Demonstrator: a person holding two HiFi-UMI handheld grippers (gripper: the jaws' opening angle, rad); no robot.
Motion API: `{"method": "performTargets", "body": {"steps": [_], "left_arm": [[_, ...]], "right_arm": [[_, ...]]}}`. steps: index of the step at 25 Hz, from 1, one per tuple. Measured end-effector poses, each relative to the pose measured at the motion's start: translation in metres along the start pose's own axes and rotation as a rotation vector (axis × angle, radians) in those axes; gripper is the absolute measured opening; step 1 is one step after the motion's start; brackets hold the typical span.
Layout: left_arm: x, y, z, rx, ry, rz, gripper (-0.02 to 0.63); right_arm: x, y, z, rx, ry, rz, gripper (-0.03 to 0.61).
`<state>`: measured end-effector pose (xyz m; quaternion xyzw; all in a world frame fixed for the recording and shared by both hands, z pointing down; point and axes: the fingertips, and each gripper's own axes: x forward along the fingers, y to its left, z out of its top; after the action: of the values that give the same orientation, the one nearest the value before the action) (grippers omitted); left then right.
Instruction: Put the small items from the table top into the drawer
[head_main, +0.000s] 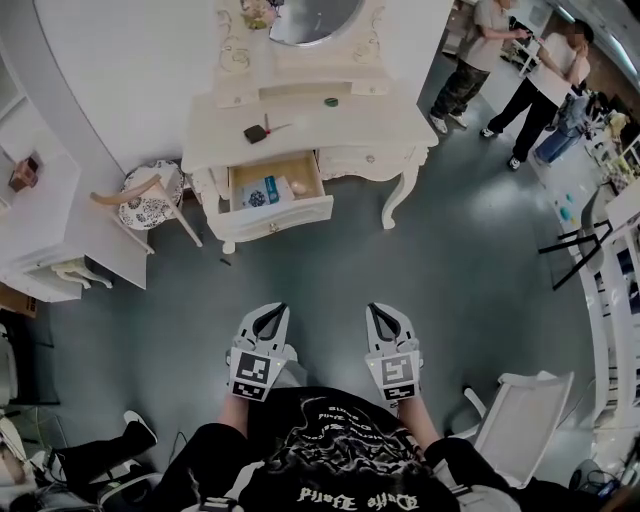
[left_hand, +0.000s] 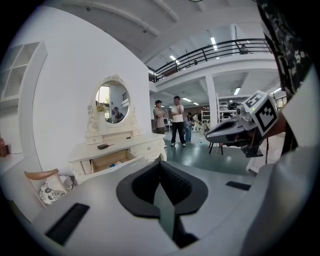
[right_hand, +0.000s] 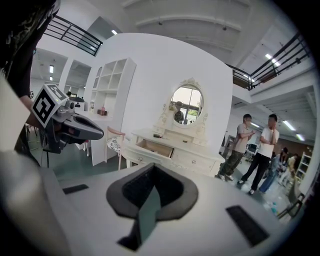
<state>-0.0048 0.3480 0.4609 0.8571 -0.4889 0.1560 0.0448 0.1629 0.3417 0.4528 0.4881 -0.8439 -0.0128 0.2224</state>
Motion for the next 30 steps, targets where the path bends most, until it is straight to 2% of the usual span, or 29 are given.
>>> {"method": "performTargets", "body": {"steps": [10,17,30], "left_arm": [[0.040,0.057,0.011,0.025,-0.008,-0.079,0.015],[0.050,0.089,0.004,0.064,0.007,-0.112,0.015],[0.061,0.111,0.007,0.065,0.007,-0.122,0.015]], "right_arm": [[0.058,0.002,0.022,0.011,0.030,-0.041,0.009],[0.087,0.014,0.032,0.003,0.043,-0.061,0.009],[0.109,0.012,0.041,0.035,0.037,-0.073,0.009]]}}
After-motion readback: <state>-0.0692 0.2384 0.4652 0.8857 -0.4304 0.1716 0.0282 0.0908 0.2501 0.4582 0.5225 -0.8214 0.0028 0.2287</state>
